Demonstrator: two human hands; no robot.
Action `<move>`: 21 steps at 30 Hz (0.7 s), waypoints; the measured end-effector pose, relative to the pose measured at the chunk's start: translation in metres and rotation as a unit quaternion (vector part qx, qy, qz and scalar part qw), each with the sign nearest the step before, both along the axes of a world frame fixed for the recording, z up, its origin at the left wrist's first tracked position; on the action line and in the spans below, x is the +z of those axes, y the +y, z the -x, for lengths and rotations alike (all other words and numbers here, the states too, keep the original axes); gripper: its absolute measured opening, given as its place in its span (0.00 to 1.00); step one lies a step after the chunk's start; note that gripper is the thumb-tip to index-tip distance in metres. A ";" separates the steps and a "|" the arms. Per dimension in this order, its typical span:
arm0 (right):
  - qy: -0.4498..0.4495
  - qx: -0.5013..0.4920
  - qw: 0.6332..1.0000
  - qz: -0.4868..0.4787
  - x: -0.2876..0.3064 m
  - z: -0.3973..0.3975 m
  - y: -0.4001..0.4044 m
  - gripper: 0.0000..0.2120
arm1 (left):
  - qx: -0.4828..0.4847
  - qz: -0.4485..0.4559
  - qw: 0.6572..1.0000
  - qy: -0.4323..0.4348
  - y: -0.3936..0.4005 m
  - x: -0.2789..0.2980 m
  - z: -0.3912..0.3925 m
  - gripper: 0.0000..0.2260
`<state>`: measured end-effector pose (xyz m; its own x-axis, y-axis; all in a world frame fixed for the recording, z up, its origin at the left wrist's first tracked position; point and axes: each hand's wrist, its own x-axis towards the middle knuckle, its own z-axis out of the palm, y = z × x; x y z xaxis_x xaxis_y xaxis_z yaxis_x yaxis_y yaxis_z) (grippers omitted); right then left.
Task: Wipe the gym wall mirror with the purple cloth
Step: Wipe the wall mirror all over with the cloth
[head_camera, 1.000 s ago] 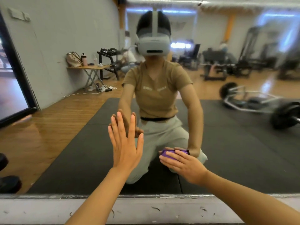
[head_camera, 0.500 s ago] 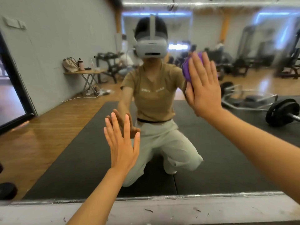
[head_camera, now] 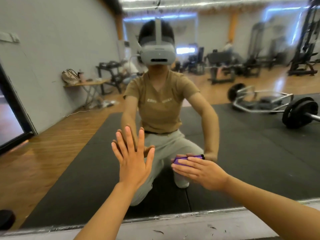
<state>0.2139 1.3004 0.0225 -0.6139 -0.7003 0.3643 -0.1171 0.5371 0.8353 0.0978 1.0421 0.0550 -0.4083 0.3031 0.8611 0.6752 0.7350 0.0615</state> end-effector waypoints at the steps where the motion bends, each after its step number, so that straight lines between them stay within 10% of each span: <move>1: 0.024 0.011 0.999 0.027 0.021 0.006 -0.004 0.36 | -0.001 -0.001 1.000 0.004 0.001 -0.001 0.001 0.31; 7: 0.221 0.067 0.935 0.270 0.198 0.029 -0.036 0.25 | -0.001 -0.007 1.000 0.006 0.001 0.000 0.001 0.32; 11: 0.264 0.073 0.891 0.361 0.199 0.040 -0.059 0.26 | -0.006 -0.001 1.000 0.000 0.000 0.001 0.000 0.30; 16: 0.059 0.062 0.994 0.075 0.088 0.047 -0.066 0.33 | -0.022 -0.003 0.999 -0.026 -0.005 0.003 0.001 0.26; 21: -0.019 0.015 0.996 -0.089 0.030 0.029 -0.034 0.35 | -0.013 0.007 0.999 -0.031 -0.008 0.004 -0.001 0.26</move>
